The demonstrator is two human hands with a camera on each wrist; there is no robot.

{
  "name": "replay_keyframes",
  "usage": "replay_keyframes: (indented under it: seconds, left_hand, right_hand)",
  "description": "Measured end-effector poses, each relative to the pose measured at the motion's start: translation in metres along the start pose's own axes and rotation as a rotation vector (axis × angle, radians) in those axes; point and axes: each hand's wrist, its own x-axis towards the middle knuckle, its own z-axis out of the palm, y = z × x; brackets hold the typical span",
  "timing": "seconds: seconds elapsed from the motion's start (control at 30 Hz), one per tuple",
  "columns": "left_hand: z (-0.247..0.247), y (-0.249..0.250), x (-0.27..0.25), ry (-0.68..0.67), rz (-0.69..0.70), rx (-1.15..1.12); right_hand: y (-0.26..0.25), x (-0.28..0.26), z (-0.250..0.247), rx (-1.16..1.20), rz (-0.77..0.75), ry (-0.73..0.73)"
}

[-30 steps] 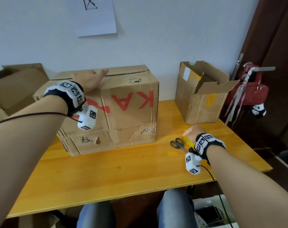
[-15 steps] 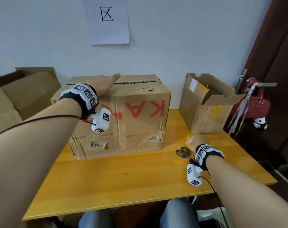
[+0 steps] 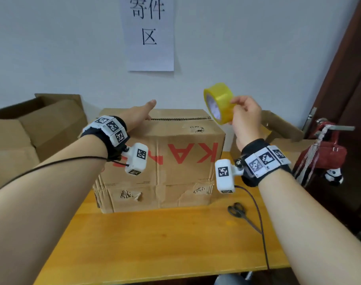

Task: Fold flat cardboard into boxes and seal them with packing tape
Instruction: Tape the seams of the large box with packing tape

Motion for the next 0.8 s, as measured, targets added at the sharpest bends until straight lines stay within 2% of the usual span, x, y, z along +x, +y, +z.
replay_keyframes:
  seconds: [0.07, 0.2, 0.37, 0.5, 0.63, 0.73, 0.8]
  left_hand:
    - [-0.003, -0.003, 0.004, 0.012, -0.035, -0.096]
    - [-0.01, -0.006, 0.009, 0.031, -0.052, -0.347]
    - [-0.017, -0.007, 0.007, 0.002, -0.045, -0.54]
    - [-0.021, -0.006, 0.003, -0.008, -0.07, -0.535]
    - [-0.02, -0.004, -0.004, -0.045, -0.068, -0.459]
    - [-0.018, -0.008, 0.001, -0.041, -0.049, -0.477]
    - [-0.018, -0.008, 0.004, 0.007, -0.016, -0.397]
  right_hand:
    - [-0.016, 0.003, 0.031, 0.099, 0.005, -0.1]
    - [-0.024, -0.003, 0.093, 0.229, 0.15, -0.326]
    - [-0.016, -0.011, 0.146, 0.304, 0.256, -0.4]
    - [-0.003, -0.016, 0.163, 0.242, 0.253, -0.387]
    - [0.005, -0.015, 0.159, 0.307, 0.298, -0.384]
    - [0.008, -0.013, 0.157, 0.303, 0.32, -0.432]
    - [0.01, -0.011, 0.156, 0.297, 0.324, -0.49]
